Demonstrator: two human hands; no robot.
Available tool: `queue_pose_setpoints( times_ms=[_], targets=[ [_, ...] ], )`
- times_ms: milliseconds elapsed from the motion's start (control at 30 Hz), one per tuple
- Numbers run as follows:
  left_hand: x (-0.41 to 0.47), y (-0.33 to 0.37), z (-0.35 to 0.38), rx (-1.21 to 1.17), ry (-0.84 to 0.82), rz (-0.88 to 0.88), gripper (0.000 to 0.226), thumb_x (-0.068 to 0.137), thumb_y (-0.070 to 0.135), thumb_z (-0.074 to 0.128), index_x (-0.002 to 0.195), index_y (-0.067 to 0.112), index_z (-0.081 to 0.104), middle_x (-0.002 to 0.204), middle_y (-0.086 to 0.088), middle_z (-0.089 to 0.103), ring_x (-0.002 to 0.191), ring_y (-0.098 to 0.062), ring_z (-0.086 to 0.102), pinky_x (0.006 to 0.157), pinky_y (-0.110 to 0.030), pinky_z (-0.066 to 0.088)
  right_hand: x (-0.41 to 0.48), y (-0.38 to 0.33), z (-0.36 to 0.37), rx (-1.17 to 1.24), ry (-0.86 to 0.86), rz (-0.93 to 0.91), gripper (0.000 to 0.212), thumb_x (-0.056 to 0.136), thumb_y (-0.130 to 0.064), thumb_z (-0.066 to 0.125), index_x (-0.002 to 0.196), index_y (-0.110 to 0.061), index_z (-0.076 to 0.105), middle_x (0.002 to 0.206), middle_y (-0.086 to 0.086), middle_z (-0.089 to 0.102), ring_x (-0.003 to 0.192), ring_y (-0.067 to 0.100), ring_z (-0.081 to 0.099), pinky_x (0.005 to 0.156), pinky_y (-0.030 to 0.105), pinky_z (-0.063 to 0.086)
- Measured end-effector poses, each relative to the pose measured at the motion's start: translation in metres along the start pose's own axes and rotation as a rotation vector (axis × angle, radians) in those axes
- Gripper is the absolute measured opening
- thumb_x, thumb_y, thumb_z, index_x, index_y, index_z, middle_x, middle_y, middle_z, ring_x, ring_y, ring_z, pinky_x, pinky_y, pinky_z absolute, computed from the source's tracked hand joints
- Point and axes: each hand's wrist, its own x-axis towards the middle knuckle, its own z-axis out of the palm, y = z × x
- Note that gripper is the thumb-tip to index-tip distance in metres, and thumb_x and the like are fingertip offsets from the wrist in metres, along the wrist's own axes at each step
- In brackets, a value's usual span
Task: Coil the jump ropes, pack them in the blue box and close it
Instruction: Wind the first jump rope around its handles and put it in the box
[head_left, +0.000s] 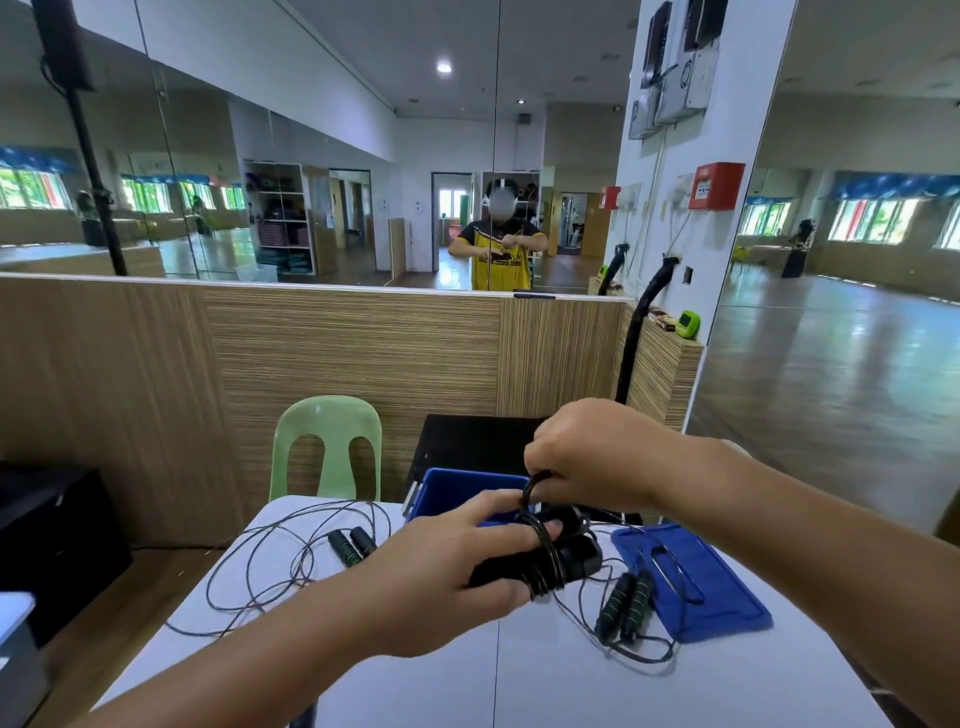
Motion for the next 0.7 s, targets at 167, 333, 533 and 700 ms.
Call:
queue_pose_setpoints(
  times_ms=[167,333,533,700],
  targets=[
    [0.004,0.001,0.000,-0.143,0.043,-0.015,0.033,0.098,0.040,0.060,0.129,0.048,0.058,0.145,0.038,0.031,0.103,-0.004,0.057,0.080,-0.032,0.058,-0.009,-0.007,0.000,0.413,0.022,0.276,0.030,0.093,-0.048,0.068,0.081,-0.021,0.076,0.076,-0.006,0.068,0.069,0.007,0.062,0.066,0.032,0.055],
    [0.008,0.005,0.006,-0.186,0.138,-0.041,0.022,0.094,0.040,0.064,0.115,0.041,0.065,0.139,0.038,0.037,0.095,-0.001,0.058,0.078,-0.032,0.058,-0.010,-0.006,0.000,0.829,-0.044,0.535,0.025,0.095,-0.033,0.069,0.079,-0.015,0.076,0.065,0.000,0.068,0.052,0.006,0.061,0.049,0.021,0.049],
    [0.011,0.004,0.013,-0.331,0.222,-0.095,0.030,0.086,0.036,0.071,0.115,0.042,0.069,0.136,0.036,0.045,0.105,-0.008,0.061,0.072,-0.037,0.062,-0.016,-0.003,0.001,1.137,-0.059,0.638,0.017,0.098,-0.009,0.062,0.093,0.002,0.074,0.067,0.007,0.067,0.055,0.015,0.066,0.050,0.021,0.052],
    [0.014,0.010,0.017,-0.242,0.269,-0.147,0.028,0.086,0.042,0.068,0.113,0.046,0.067,0.135,0.037,0.044,0.098,-0.006,0.059,0.072,-0.030,0.059,-0.011,-0.010,0.012,1.024,0.088,0.714,0.017,0.095,-0.012,0.064,0.084,-0.006,0.075,0.064,0.005,0.071,0.052,0.015,0.069,0.049,0.025,0.055]
  ],
)
